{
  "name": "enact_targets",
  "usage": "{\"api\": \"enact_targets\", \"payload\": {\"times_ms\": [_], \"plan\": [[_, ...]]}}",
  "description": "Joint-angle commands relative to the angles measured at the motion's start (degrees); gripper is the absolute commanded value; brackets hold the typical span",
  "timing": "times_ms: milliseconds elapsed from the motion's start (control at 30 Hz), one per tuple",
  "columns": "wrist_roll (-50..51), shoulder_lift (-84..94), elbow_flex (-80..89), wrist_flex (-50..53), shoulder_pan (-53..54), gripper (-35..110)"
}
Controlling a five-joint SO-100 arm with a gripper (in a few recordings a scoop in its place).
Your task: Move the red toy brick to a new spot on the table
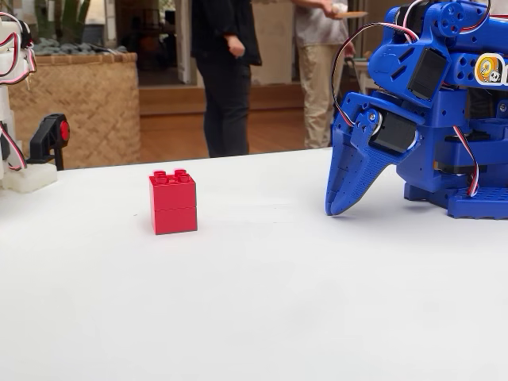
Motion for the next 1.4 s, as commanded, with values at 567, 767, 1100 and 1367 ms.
{"api": "enact_targets", "payload": {"times_ms": [567, 767, 1100, 1367], "plan": [[-0.4, 2.2, 1.8, 0.2, 0.0, 0], [-6.4, -4.1, -1.5, -8.4, 2.8, 2], [-8.8, -26.5, -21.0, -25.5, 2.9, 13], [-8.6, -43.6, -33.0, -36.7, 5.2, 25]]}}
